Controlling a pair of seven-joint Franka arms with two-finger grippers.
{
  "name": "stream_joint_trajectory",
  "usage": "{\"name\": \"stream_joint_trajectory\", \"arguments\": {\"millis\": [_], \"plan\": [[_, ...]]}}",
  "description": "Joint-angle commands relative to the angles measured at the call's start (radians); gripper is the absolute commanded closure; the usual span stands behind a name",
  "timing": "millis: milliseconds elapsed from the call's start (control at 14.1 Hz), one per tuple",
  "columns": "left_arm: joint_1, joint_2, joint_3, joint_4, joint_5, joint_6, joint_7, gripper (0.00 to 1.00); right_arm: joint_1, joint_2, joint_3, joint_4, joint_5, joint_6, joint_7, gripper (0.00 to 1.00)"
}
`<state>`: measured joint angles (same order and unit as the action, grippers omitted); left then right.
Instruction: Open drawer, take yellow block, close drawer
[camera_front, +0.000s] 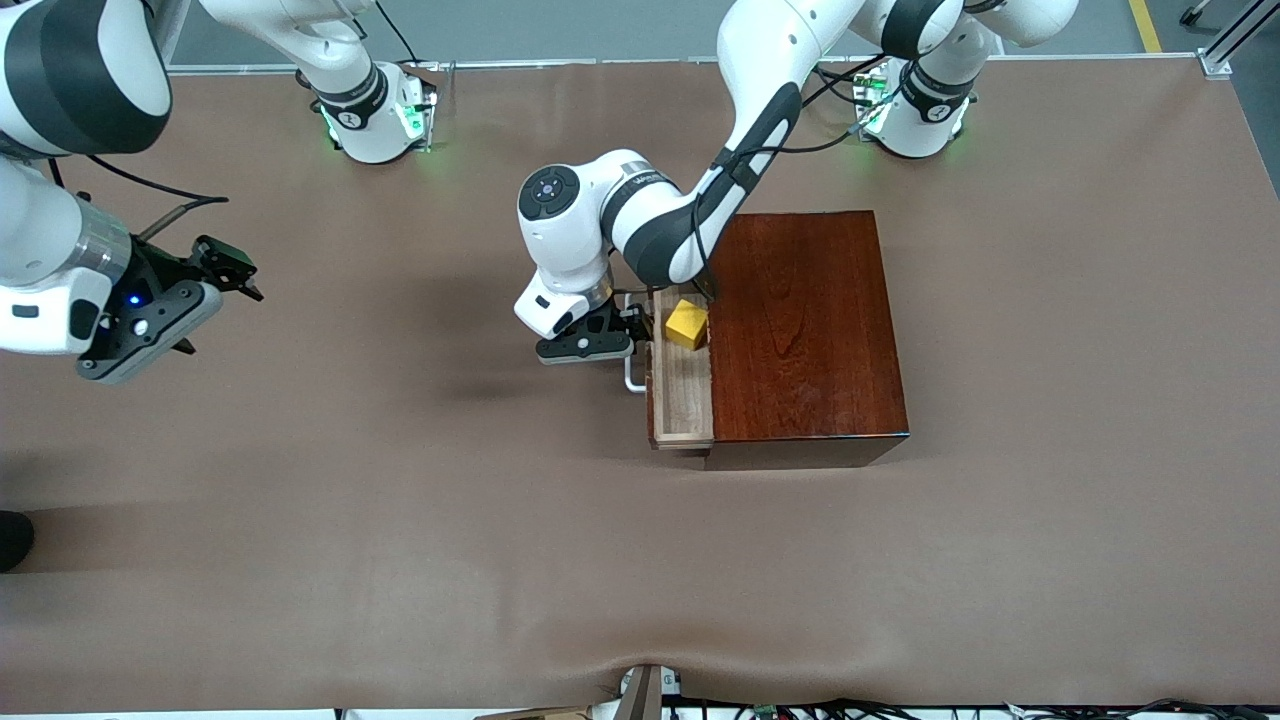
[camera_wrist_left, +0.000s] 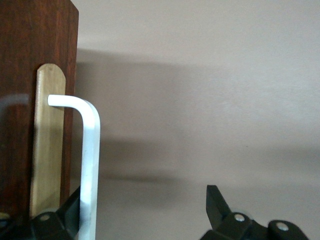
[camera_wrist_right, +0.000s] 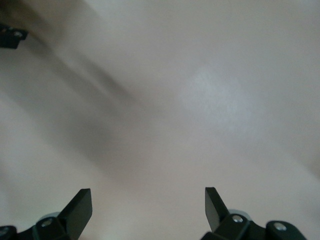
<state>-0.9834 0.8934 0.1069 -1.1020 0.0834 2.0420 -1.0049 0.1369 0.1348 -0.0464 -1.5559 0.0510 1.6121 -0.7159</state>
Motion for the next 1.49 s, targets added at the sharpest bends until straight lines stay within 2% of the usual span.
{"name": "stream_joint_trajectory", "arguments": {"millis": [0,497,781,1065,1420], "plan": [[-0.008,0.029,-0.018,0.033,-0.030,0.061,-0.023,0.00,0.032,0.006,-0.001,0.005,0.012,0.032,-0.144,0.00],[-0.021,0.025,-0.021,0.042,-0.030,0.081,-0.024,0.00,0.107,0.072,-0.001,0.004,0.013,0.160,-0.440,0.00],[-0.021,0.012,-0.021,0.037,-0.031,0.043,-0.023,0.00,0.132,0.086,-0.001,0.007,0.013,0.187,-0.505,0.00],[-0.012,-0.045,-0.013,0.036,-0.030,-0.075,-0.015,0.00,0.148,0.106,0.000,0.011,0.013,0.221,-0.553,0.00],[-0.012,-0.091,-0.013,0.036,-0.033,-0.149,-0.015,0.00,0.161,0.114,0.000,0.011,0.013,0.230,-0.554,0.00]]}}
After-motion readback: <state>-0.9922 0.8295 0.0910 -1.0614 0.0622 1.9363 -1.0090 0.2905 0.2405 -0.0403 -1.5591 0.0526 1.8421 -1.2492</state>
